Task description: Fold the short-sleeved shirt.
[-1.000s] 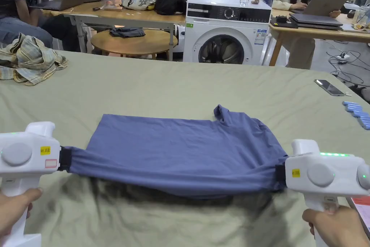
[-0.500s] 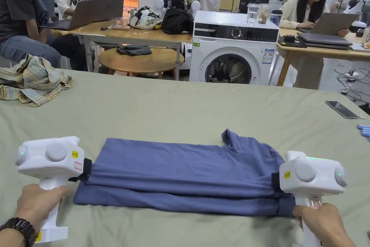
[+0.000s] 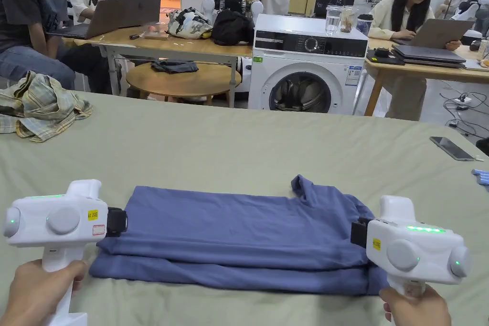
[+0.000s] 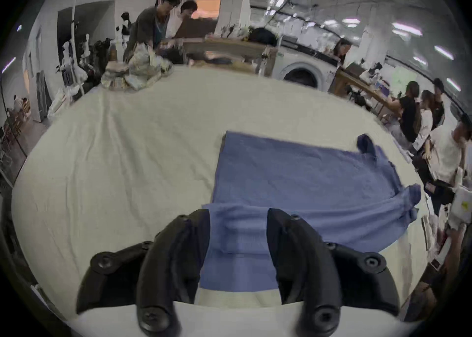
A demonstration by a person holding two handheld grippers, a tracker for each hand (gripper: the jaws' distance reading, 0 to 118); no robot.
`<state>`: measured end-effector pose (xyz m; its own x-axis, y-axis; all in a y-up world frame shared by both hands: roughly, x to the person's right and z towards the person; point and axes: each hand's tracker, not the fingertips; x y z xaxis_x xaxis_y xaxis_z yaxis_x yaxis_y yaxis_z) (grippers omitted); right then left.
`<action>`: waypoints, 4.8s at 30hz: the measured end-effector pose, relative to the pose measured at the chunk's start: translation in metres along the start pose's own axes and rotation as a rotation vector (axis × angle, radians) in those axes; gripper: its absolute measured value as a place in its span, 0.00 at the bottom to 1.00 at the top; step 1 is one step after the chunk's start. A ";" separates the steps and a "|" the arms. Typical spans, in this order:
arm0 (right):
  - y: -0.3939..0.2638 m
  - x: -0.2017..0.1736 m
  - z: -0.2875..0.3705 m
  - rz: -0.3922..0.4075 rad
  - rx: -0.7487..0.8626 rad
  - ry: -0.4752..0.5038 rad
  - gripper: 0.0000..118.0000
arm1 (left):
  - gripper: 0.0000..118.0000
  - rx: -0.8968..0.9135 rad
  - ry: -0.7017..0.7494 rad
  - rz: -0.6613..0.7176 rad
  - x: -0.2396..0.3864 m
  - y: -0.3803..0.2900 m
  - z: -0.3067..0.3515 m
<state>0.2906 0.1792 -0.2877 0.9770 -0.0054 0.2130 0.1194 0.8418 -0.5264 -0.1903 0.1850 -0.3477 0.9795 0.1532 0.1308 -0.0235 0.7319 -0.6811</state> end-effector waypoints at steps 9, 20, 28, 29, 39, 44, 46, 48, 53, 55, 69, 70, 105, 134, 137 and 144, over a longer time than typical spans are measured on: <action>-0.020 -0.041 0.056 0.034 0.190 0.005 0.00 | 0.00 0.209 0.015 -0.126 0.023 -0.032 0.045; -0.036 -0.040 0.059 0.021 0.160 0.018 0.00 | 0.00 -0.054 0.041 0.002 -0.033 -0.014 0.009; -0.048 -0.035 0.052 0.045 0.091 0.008 0.00 | 0.47 -0.303 0.035 0.034 -0.039 0.009 -0.040; -0.049 -0.034 0.051 0.046 0.085 0.005 0.00 | 0.49 -0.326 -0.002 0.041 -0.040 0.008 -0.047; -0.055 -0.009 0.042 0.033 0.020 -0.011 0.00 | 0.15 -0.388 0.142 -0.087 0.003 -0.020 -0.058; -0.036 0.024 0.026 0.015 -0.073 -0.023 0.29 | 0.02 -0.346 0.113 -0.095 0.010 -0.030 -0.043; -0.026 0.040 0.014 0.000 -0.113 -0.023 0.41 | 0.02 -0.329 0.102 -0.094 0.004 -0.028 -0.039; -0.018 0.057 -0.004 -0.020 -0.180 -0.022 0.46 | 0.02 -0.302 0.086 -0.070 0.000 -0.028 -0.030; -0.029 0.071 -0.051 0.019 -0.383 0.031 0.46 | 0.02 -0.277 0.064 -0.060 -0.006 -0.025 -0.021; -0.042 0.069 -0.069 0.047 -0.469 0.044 0.45 | 0.02 -0.271 0.058 -0.053 -0.009 -0.024 -0.024; -0.036 0.061 -0.025 0.037 -0.329 0.040 0.04 | 0.02 -0.212 0.022 -0.043 -0.016 -0.017 -0.009; -0.033 0.061 -0.019 0.048 -0.317 0.036 0.04 | 0.02 -0.205 0.020 -0.047 -0.016 -0.015 -0.004; -0.075 0.044 0.101 0.092 -0.258 -0.054 0.46 | 0.32 -0.154 0.089 -0.068 -0.027 -0.095 0.084; -0.043 -0.063 0.049 0.057 0.031 0.085 0.00 | 0.33 -0.158 0.023 -0.087 -0.033 0.042 -0.043; -0.043 -0.062 0.046 0.063 0.008 0.081 0.00 | 0.40 -0.243 0.015 -0.068 -0.042 0.054 -0.075; -0.048 -0.050 0.032 0.055 -0.043 0.062 0.00 | 0.49 -0.442 0.097 -0.087 -0.037 0.034 -0.120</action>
<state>0.2305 0.1565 -0.2463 0.9913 0.0059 0.1318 0.0710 0.8180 -0.5708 -0.2031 0.1248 -0.4619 0.9888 0.0252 0.1472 0.1264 0.3828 -0.9151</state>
